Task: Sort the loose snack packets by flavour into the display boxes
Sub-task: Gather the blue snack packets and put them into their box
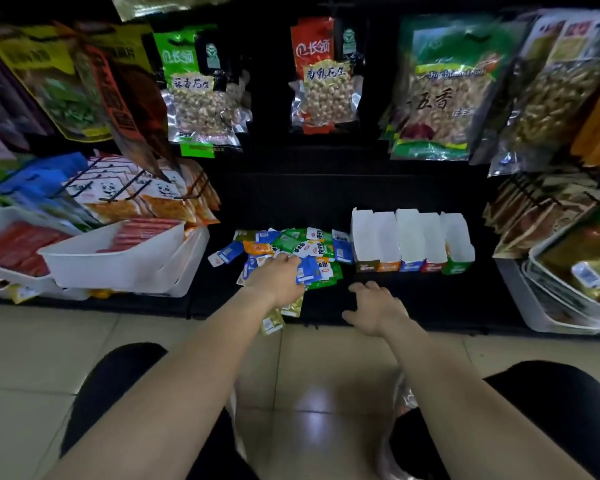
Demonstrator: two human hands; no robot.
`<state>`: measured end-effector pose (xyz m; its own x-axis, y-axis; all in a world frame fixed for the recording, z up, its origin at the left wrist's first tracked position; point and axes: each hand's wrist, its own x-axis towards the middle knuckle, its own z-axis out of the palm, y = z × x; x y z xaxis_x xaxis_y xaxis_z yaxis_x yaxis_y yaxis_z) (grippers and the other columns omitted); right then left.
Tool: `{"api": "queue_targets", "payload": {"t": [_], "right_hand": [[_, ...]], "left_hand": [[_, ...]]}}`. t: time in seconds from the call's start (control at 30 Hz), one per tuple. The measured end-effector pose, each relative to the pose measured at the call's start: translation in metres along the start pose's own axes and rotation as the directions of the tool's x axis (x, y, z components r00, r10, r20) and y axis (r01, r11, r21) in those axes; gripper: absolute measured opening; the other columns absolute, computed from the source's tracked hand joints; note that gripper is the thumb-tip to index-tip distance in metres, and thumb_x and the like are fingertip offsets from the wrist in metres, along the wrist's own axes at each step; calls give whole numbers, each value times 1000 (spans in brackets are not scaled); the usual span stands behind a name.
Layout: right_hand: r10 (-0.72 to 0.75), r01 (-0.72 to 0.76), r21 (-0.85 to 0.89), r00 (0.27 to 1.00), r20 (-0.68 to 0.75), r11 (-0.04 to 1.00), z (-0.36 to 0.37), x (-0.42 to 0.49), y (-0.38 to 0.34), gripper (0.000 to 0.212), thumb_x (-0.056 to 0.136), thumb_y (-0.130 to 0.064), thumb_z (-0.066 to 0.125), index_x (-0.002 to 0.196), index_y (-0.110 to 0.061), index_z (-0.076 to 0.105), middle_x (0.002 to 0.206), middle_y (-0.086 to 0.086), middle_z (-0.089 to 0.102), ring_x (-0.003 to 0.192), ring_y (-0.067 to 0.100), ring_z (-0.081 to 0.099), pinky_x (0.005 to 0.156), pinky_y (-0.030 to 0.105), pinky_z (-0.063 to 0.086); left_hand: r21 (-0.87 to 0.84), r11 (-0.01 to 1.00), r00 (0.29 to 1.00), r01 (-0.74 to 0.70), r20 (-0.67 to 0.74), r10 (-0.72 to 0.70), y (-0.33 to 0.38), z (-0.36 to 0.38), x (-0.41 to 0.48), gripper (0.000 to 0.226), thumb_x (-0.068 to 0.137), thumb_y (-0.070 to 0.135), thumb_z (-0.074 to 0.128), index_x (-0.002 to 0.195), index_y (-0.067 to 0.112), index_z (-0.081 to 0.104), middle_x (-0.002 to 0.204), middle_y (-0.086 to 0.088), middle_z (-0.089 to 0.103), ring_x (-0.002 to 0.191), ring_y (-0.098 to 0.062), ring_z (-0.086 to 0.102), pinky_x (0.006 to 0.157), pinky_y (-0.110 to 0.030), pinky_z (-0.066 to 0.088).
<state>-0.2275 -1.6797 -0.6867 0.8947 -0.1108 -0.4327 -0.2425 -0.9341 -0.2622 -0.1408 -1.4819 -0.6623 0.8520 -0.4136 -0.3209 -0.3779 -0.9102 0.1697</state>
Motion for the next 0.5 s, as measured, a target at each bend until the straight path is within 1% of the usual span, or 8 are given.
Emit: {"api": "queue_targets", "payload": {"t": [0.13, 0.23, 0.27, 0.37, 0.43, 0.5], "right_hand": [[-22, 21, 17, 999, 37, 1000, 11, 51, 8, 71, 92, -45, 61, 153, -22, 32, 150, 8, 37, 136, 33, 38, 108, 49, 39], [-10, 6, 61, 998, 57, 998, 31, 101, 9, 68, 92, -44, 62, 150, -20, 37, 146, 8, 40, 133, 33, 41, 105, 48, 42], [0, -6, 78, 997, 73, 997, 45, 131, 6, 67, 92, -44, 62, 149, -19, 38, 146, 8, 41, 133, 33, 42, 105, 48, 43], [12, -23, 119, 996, 86, 993, 69, 186, -1, 68, 92, -42, 62, 150, -18, 36, 148, 9, 41, 134, 33, 42, 105, 49, 43], [9, -17, 138, 998, 55, 990, 75, 200, -5, 68, 93, -42, 62, 151, -21, 34, 151, 9, 39, 135, 33, 41, 105, 49, 44], [-8, 8, 128, 1000, 3, 992, 92, 238, -14, 67, 94, -42, 61, 151, -21, 35, 152, 8, 38, 136, 33, 40, 104, 49, 45]], "left_hand": [[78, 997, 999, -5, 35, 3, -15, 19, 26, 66, 96, 44, 55, 152, 18, 30, 152, -8, 35, 138, -30, 37, 106, -50, 44], [153, 988, 996, -34, 83, 22, -43, 37, 55, 65, 95, 45, 54, 150, 19, 32, 148, -8, 38, 135, -29, 39, 103, -49, 45], [157, 987, 994, -27, 109, 10, -60, 50, 78, 64, 95, 45, 54, 150, 19, 32, 147, -7, 39, 135, -29, 40, 103, -48, 46], [129, 991, 990, 24, 138, -42, -91, 74, 114, 63, 94, 43, 56, 148, 18, 34, 143, -6, 43, 131, -28, 43, 99, -47, 47], [92, 995, 990, 41, 130, -53, -95, 83, 119, 62, 95, 43, 55, 148, 18, 34, 145, -7, 43, 131, -30, 43, 99, -47, 47], [12, 997, 987, 71, 141, -72, -106, 106, 142, 63, 96, 42, 54, 150, 19, 32, 149, -7, 40, 134, -31, 41, 102, -48, 46]]}}
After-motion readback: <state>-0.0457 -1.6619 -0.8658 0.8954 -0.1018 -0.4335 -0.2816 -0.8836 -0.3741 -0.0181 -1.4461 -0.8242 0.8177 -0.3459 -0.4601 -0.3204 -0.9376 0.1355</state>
